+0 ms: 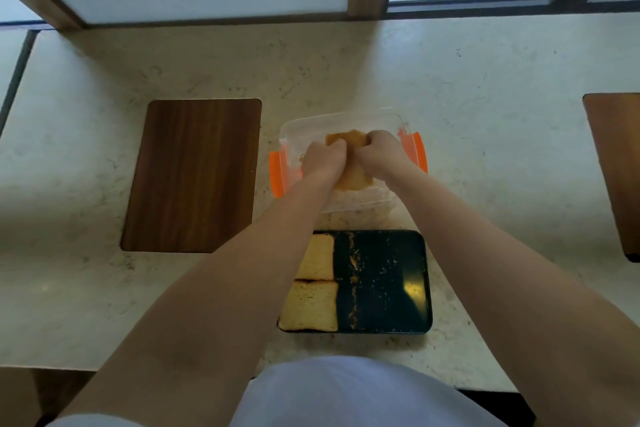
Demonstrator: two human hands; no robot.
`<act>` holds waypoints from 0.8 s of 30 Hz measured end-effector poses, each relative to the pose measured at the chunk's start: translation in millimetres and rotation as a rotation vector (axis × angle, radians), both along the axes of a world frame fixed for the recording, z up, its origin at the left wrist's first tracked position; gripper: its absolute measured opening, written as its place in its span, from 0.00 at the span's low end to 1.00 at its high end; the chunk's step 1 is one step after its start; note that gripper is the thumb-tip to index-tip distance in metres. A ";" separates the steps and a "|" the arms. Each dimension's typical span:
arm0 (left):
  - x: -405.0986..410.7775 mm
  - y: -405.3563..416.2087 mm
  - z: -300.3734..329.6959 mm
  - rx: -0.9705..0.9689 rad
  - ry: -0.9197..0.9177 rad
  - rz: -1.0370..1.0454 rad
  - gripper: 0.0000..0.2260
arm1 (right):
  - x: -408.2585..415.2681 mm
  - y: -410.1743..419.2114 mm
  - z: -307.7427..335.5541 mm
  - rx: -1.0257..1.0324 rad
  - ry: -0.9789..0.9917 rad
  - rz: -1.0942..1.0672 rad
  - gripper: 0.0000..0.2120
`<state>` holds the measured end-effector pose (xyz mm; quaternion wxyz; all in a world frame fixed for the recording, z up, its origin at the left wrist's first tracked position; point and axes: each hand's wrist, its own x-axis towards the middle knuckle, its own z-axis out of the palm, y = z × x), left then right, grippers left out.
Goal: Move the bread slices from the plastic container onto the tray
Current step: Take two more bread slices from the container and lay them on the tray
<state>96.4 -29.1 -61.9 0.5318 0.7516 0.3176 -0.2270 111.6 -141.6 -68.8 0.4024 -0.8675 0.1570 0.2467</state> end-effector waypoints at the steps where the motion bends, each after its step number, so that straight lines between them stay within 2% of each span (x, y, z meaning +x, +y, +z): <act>1: -1.2 0.6 3.0 -0.024 -0.010 0.023 0.21 | -2.5 0.4 6.0 -0.013 -0.044 0.012 0.07; 3: -4.0 2.5 7.5 -0.085 -0.033 0.047 0.21 | -8.9 0.8 19.9 -0.042 -0.123 0.042 0.08; 6: -14.4 7.3 15.9 -0.186 -0.127 0.020 0.15 | -21.5 -2.7 43.5 -0.074 -0.254 0.055 0.17; 8: -24.8 11.8 25.7 -0.235 -0.213 -0.019 0.14 | -34.4 -5.1 61.2 0.005 -0.318 0.014 0.15; 12: -50.8 21.5 51.5 -0.254 -0.336 -0.107 0.21 | -68.1 -8.0 95.2 0.200 -0.368 -0.091 0.12; 15: -82.4 30.6 66.2 -0.319 -0.396 -0.131 0.27 | -99.5 -13.9 110.0 0.406 -0.298 -0.192 0.15; 17: -102.4 38.8 69.5 -0.462 -0.334 -0.095 0.29 | -121.7 -20.3 109.7 0.582 -0.186 -0.215 0.17; 20: -128.1 47.5 63.6 -0.701 -0.189 -0.032 0.26 | -152.7 -27.5 94.2 0.818 -0.013 -0.220 0.17; 21: -136.2 48.5 58.9 -0.724 -0.143 -0.015 0.25 | -162.1 -27.9 86.1 0.809 0.013 -0.228 0.16; 24: -161.1 46.6 38.0 -0.702 -0.031 0.000 0.20 | -186.6 -27.9 57.3 0.612 0.023 -0.253 0.12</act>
